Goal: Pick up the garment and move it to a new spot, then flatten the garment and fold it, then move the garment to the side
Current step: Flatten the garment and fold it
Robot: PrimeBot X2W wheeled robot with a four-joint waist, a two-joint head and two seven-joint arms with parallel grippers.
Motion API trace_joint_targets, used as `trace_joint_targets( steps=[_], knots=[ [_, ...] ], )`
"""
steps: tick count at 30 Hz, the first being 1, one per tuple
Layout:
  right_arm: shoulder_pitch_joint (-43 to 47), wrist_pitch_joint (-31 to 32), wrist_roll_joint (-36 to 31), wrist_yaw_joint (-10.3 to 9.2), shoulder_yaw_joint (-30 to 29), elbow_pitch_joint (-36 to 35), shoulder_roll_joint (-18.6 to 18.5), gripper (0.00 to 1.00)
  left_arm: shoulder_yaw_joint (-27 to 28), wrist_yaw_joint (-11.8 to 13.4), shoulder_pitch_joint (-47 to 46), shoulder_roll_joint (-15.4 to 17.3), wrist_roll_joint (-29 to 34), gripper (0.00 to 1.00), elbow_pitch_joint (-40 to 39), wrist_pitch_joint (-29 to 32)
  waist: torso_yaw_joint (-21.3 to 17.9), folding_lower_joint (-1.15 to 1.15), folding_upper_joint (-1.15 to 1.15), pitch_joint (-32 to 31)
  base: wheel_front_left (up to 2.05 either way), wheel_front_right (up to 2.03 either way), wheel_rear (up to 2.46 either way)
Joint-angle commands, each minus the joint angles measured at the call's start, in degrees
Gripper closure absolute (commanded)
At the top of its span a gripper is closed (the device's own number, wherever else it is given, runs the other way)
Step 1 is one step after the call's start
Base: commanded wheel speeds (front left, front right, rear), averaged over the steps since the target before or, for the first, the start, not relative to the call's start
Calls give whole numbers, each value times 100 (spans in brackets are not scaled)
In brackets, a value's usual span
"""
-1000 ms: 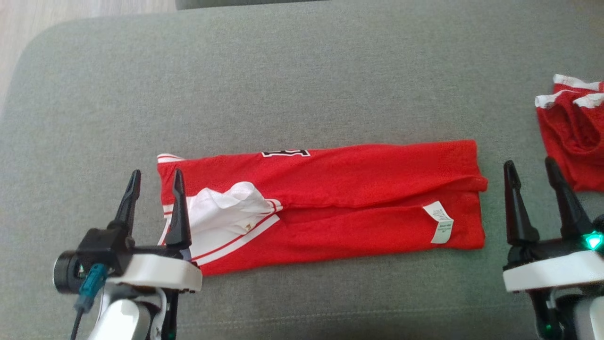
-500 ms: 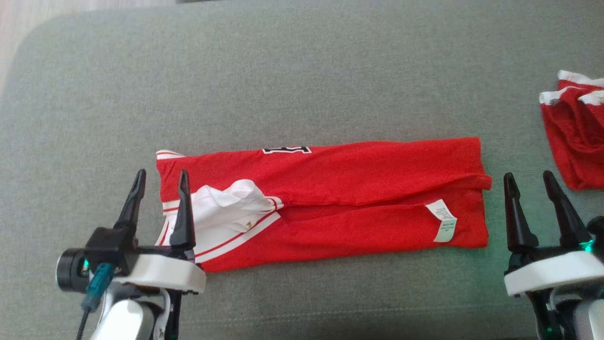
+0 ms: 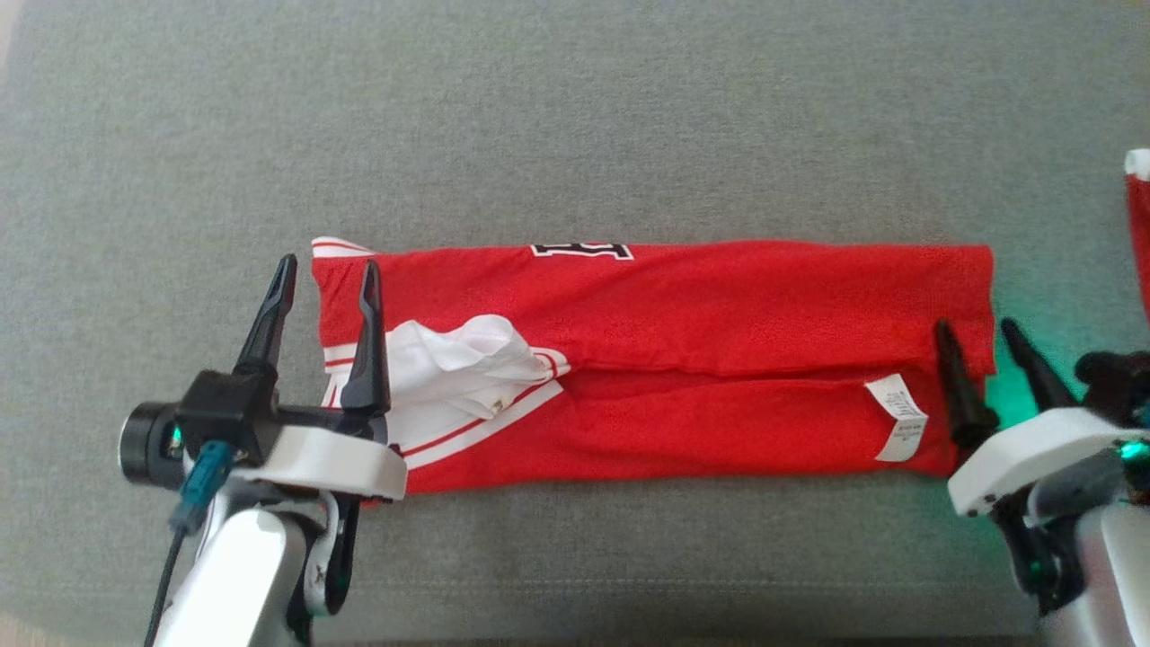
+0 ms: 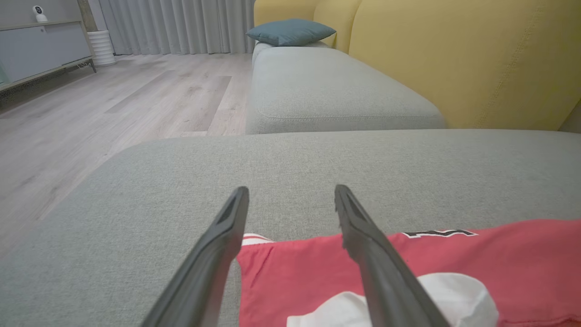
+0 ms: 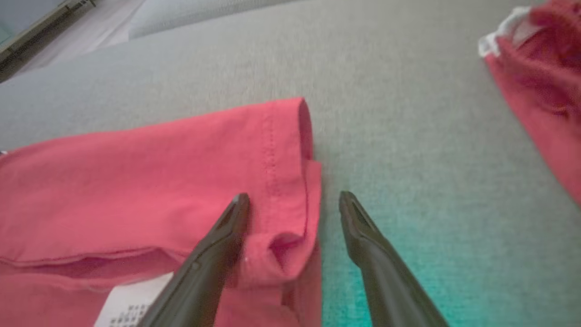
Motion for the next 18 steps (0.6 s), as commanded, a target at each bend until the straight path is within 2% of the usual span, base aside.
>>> trace_joint_targets(
  steps=[1,11,12,13,14,18],
  knots=[
    [99,55,61,37,141,-131,-81,0,196,-15,-241,75,63,0,-148,-59,40,0,0,43,0,0,0],
    [334,208,158,37,229,-85,201,0,216,6,-310,62,44,0,-95,-112,-17,0,0,99,0,0,0],
    [339,219,171,37,226,-78,221,11,216,6,-314,65,41,0,-94,-114,-21,0,0,107,0,0,0],
    [349,267,192,37,226,-47,242,58,216,5,-319,66,36,0,-91,-115,-25,0,0,111,0,0,0],
    [348,297,213,37,230,-28,253,99,216,6,-324,68,33,0,-89,-117,-28,0,0,113,0,0,0],
    [308,345,537,37,295,-68,266,100,215,14,-337,82,33,0,-72,-124,-40,0,0,97,0,0,0]
  ],
)
